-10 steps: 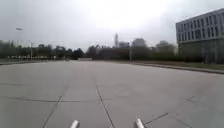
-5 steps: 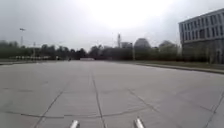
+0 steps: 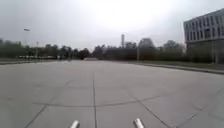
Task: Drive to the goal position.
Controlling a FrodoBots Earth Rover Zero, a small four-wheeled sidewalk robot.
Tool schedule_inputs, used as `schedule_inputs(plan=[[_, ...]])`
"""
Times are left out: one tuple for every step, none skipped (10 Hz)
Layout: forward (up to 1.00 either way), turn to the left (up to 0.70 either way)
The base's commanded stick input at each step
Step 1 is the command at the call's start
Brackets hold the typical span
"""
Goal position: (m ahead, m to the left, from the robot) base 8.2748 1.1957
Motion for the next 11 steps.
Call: schedule_inputs(plan=[[1.0,0.0],[1.0,0.0],[1.0,0.0],[1.0,0.0],[1.0,0.0],[1.0,0.0],[1.0,0.0],[1.0,0.0],[1.0,0.0],[1.0,0.0],[1.0,0.16]])
